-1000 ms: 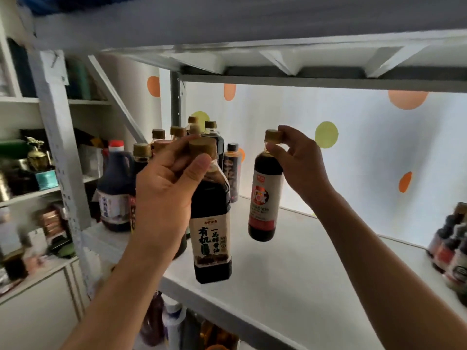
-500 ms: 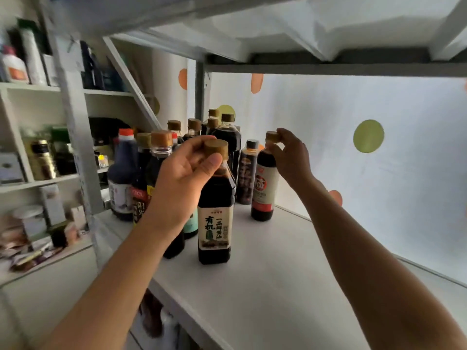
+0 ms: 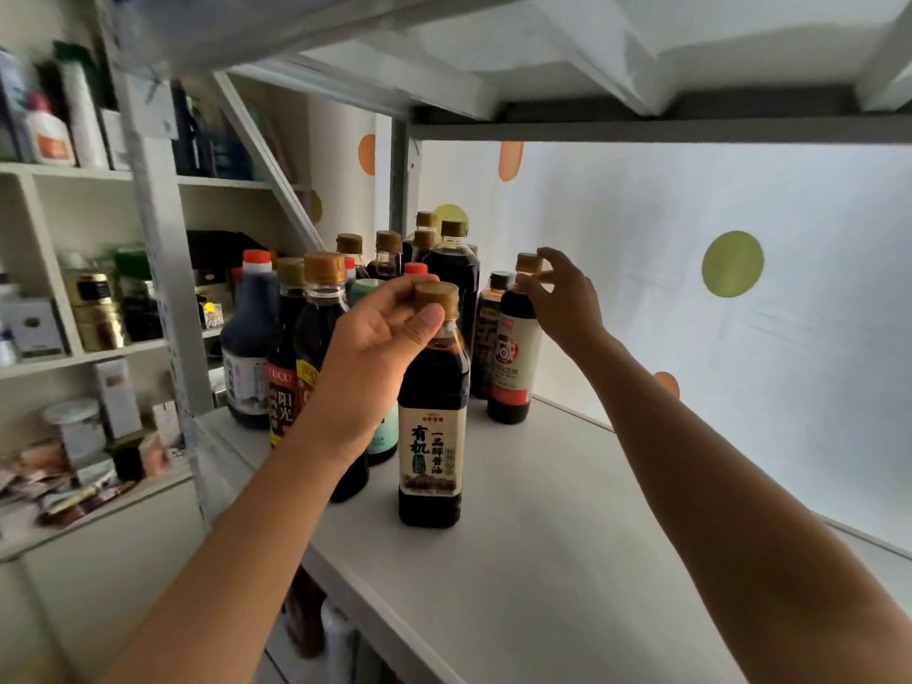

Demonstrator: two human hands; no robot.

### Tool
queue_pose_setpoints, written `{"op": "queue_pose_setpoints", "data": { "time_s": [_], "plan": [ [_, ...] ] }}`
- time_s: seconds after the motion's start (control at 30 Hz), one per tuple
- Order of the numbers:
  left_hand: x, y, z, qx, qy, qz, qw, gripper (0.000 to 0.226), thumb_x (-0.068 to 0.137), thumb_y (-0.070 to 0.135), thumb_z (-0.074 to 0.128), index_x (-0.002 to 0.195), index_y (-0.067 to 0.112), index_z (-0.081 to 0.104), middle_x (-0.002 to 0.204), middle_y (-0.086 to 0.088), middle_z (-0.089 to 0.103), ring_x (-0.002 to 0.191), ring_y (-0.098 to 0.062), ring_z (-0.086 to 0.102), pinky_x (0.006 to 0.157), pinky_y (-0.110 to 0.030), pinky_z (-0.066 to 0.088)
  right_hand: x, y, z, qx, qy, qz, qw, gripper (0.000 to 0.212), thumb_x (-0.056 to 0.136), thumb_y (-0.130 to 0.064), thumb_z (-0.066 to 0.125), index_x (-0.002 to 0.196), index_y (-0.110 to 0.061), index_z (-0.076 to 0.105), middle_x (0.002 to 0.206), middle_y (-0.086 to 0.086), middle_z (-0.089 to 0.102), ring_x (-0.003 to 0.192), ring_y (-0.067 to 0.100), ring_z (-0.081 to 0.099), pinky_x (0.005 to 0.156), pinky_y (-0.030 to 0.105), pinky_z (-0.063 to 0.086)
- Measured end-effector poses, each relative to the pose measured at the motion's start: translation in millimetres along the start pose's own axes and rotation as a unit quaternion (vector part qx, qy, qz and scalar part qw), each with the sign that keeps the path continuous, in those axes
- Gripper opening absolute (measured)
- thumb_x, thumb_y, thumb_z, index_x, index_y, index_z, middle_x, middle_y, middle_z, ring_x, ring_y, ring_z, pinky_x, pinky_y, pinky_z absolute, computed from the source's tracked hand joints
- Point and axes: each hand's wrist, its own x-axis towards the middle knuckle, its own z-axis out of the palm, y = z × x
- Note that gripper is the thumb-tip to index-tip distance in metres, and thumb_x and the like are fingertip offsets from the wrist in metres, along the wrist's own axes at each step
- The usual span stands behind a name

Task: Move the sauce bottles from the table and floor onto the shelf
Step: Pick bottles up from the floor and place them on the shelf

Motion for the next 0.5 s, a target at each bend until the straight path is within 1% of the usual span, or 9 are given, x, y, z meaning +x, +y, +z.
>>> {"op": "queue_pose_setpoints", "data": {
  "time_s": [0.07, 0.13, 0.2, 0.23, 0.27, 0.33, 0.4, 0.43, 0.5],
  "plan": [
    [0.2, 1.3, 0.5, 0.002, -0.001, -0.001, 1.0, 0.035, 0.092, 0.006, 0.056, 0.127, 0.001, 0.055, 0.113, -0.011, 0.069, 0.105, -0.02, 0.066, 0.09, -0.027, 0.052, -7.2, -5.2, -4.4, -0.014, -0.011, 0.01, 1.0, 0.064, 0.094, -0.042, 0.062, 0.148, -0.02, 0.038, 0.133, 0.005, 0.063, 0.115, 0.027, 0.062, 0.086, 0.034, 0.05],
    [-0.2, 2.8, 2.2, 0.002, 0.002, 0.0, 1.0, 0.035, 0.092, 0.005, 0.057, 0.126, 0.0, 0.055, 0.112, -0.011, 0.069, 0.102, -0.019, 0.067, 0.089, -0.026, 0.052, -19.9, -18.1, -12.4, -0.06, 0.019, 0.011, 0.998, 0.064, 0.094, -0.042, 0.062, 0.148, -0.018, 0.036, 0.133, 0.004, 0.061, 0.114, 0.025, 0.06, 0.082, 0.029, 0.044],
    [0.4, 5.2, 4.3, 0.001, 0.005, 0.0, 1.0, 0.035, 0.09, 0.007, 0.058, 0.125, 0.001, 0.056, 0.11, -0.01, 0.07, 0.101, -0.018, 0.067, 0.087, -0.025, 0.052, -39.1, -37.0, -21.6, -0.054, 0.076, -0.012, 0.996, 0.047, 0.095, -0.039, 0.06, 0.136, -0.018, 0.051, 0.115, -0.003, 0.067, 0.099, 0.017, 0.062, 0.077, 0.026, 0.039],
    [0.9, 6.4, 5.2, -0.001, 0.006, -0.001, 1.0, 0.035, 0.09, 0.008, 0.059, 0.124, 0.002, 0.057, 0.108, -0.009, 0.07, 0.1, -0.018, 0.067, 0.086, -0.025, 0.052, -50.6, -47.4, -27.5, -0.002, 0.069, -0.025, 0.997, 0.035, 0.096, -0.038, 0.059, 0.124, -0.016, 0.061, 0.101, -0.006, 0.069, 0.085, 0.013, 0.062, 0.072, 0.026, 0.04],
    [1.9, 8.2, 5.8, -0.004, 0.007, -0.003, 1.0, 0.033, 0.09, 0.009, 0.059, 0.123, 0.003, 0.058, 0.107, -0.008, 0.07, 0.099, -0.019, 0.067, 0.086, -0.025, 0.052, -62.1, -56.1, -32.6, 0.076, 0.023, -0.03, 0.996, 0.032, 0.098, -0.039, 0.057, 0.111, -0.012, 0.067, 0.089, -0.004, 0.07, 0.073, 0.013, 0.062, 0.065, 0.027, 0.042],
    [3.6, 13.4, 6.4, -0.012, 0.006, -0.007, 1.0, 0.029, 0.091, 0.01, 0.059, 0.12, 0.006, 0.06, 0.107, -0.007, 0.07, 0.1, -0.02, 0.067, 0.089, -0.03, 0.052, -91.3, -73.3, -43.3, 0.178, -0.145, -0.04, 0.973, 0.049, 0.1, -0.049, 0.047, 0.1, -0.005, 0.068, 0.081, 0.007, 0.071, 0.061, 0.023, 0.062, 0.049, 0.025, 0.042],
    [5.7, 19.4, 7.9, -0.005, -0.001, -0.004, 1.0, 0.023, 0.092, 0.012, 0.059, 0.114, 0.013, 0.063, 0.105, -0.004, 0.071, 0.104, -0.02, 0.066, 0.095, -0.035, 0.05, -118.1, -84.0, -50.7, 0.143, -0.263, -0.078, 0.951, 0.055, 0.095, -0.057, 0.049, 0.108, -0.006, 0.065, 0.088, 0.007, 0.071, 0.07, 0.026, 0.068, 0.046, 0.02, 0.045],
    [7.5, 21.8, 8.6, 0.003, -0.004, 0.003, 1.0, 0.02, 0.093, 0.012, 0.058, 0.112, 0.015, 0.064, 0.103, -0.001, 0.072, 0.104, -0.019, 0.066, 0.097, -0.037, 0.05, -127.1, -85.1, -51.5, 0.111, -0.283, -0.098, 0.948, 0.048, 0.091, -0.053, 0.059, 0.115, -0.011, 0.063, 0.095, 0.002, 0.07, 0.077, 0.02, 0.069, 0.051, 0.017, 0.048],
    [11.0, 25.1, 9.8, 0.017, -0.007, 0.019, 1.0, 0.02, 0.093, 0.014, 0.06, 0.113, 0.012, 0.064, 0.101, -0.001, 0.072, 0.103, -0.02, 0.067, 0.1, -0.042, 0.049, -136.4, -87.6, -53.3, 0.099, -0.27, -0.105, 0.952, 0.045, 0.082, -0.039, 0.077, 0.121, -0.024, 0.058, 0.106, -0.006, 0.069, 0.086, 0.011, 0.069, 0.057, 0.014, 0.051]
  ]
}}
